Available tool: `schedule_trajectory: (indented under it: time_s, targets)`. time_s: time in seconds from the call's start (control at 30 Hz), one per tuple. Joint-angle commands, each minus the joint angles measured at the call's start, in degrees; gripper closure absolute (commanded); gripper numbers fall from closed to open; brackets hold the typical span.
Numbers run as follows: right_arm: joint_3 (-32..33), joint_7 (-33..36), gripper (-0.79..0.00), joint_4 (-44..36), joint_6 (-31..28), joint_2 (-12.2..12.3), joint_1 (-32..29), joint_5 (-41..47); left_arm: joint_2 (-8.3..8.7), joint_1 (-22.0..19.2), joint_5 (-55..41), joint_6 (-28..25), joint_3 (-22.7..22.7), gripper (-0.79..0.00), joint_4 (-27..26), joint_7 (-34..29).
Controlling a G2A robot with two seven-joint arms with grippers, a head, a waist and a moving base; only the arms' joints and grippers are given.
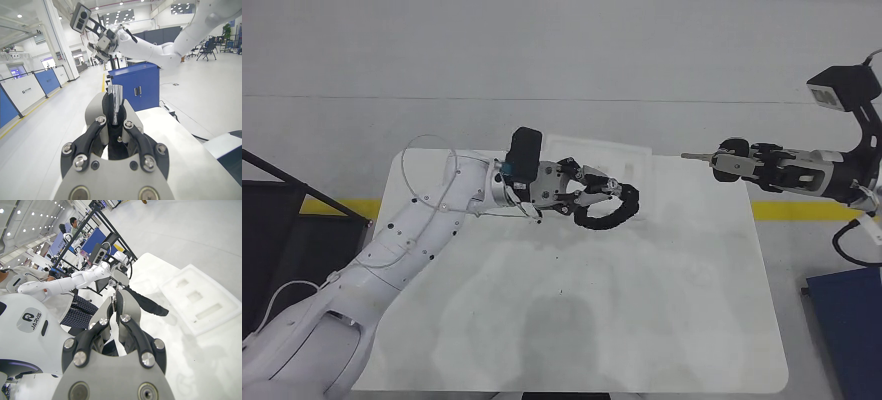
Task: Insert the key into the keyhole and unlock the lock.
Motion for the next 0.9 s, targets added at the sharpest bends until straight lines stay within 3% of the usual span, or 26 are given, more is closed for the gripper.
schedule_trajectory:
  time_s: [0.0, 0.27, 0.87]
  targets:
    - [0.0, 0.0, 0.0, 0.0, 0.0, 0.0, 0.0, 0.0, 0.08, -1.2, -1.9, 0.0, 0.0, 0.0, 0.1, 0.0]
    - [0.0, 0.0, 0.0, 0.0, 0.0, 0.0, 0.0, 0.0, 0.07, -4.3, -4.4, 0.0, -1.5, 0.0, 0.6, 0.0]
    - [0.0, 0.0, 0.0, 0.0, 0.0, 0.0, 0.0, 0.0, -0.61, -3.7, -4.8, 1.1, -2.5, 0.0, 1.2, 1.1]
